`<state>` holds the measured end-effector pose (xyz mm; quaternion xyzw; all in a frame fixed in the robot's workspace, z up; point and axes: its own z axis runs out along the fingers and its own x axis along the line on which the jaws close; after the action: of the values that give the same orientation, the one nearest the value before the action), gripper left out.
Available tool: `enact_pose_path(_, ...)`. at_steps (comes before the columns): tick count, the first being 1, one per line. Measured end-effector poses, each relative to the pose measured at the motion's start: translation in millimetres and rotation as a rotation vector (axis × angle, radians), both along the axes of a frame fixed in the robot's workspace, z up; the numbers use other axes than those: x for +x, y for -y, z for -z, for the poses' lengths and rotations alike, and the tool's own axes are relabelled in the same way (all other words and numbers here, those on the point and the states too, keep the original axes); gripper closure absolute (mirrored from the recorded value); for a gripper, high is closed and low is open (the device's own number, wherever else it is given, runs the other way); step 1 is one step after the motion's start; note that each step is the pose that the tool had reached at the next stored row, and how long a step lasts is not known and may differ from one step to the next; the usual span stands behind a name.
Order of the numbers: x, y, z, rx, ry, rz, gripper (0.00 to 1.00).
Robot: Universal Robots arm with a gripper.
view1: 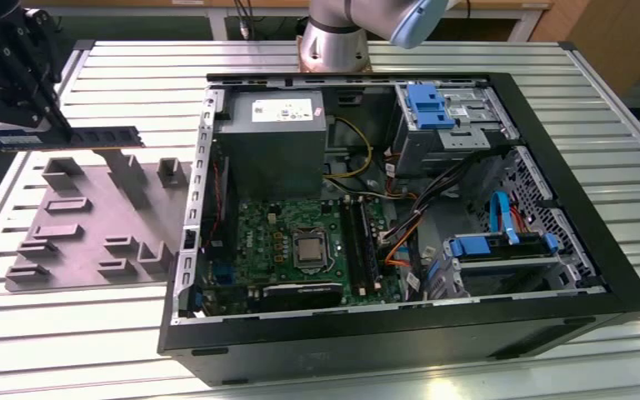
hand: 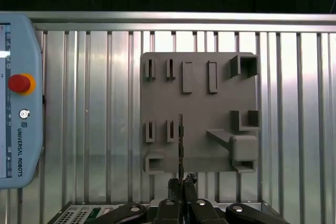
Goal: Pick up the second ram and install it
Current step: 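Pick up the second ram and move it above second insertion slot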
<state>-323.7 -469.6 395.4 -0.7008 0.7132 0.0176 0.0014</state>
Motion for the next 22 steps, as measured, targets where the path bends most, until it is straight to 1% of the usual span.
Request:
enact_pose_path(11,6.3,0.0,0.0,0.0000,0.0001,0.000,0.86)
enact_pose_path(22,17.0,0.0,0.0,0.0000,0.0001,0.000,0.86)
